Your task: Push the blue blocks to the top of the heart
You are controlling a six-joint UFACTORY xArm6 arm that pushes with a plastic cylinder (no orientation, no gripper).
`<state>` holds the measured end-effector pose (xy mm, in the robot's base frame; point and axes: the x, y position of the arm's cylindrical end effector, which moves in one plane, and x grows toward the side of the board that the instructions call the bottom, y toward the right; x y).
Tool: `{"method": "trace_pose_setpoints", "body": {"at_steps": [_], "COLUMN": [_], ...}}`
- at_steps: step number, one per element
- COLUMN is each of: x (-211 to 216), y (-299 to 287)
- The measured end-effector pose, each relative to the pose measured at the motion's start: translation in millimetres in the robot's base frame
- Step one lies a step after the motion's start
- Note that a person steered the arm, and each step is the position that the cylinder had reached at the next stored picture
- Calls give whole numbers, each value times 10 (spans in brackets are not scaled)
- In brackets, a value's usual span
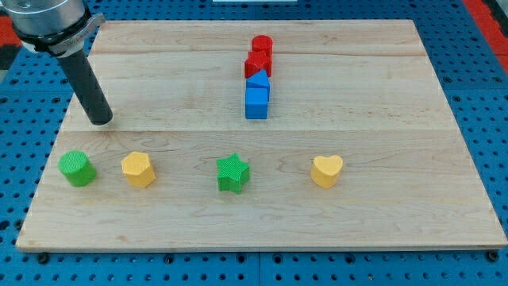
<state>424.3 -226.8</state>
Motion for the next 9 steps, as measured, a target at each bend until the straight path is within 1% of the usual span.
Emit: {"method": "trace_pose_setpoints", "body": {"at_steps": [1, 3, 4, 5, 6, 7, 8, 9], "x": [0, -109, -168, -127, -154, -457, -766, -781], "y": [397, 1904, 2746, 3044, 2559, 1638, 1553, 2196]}}
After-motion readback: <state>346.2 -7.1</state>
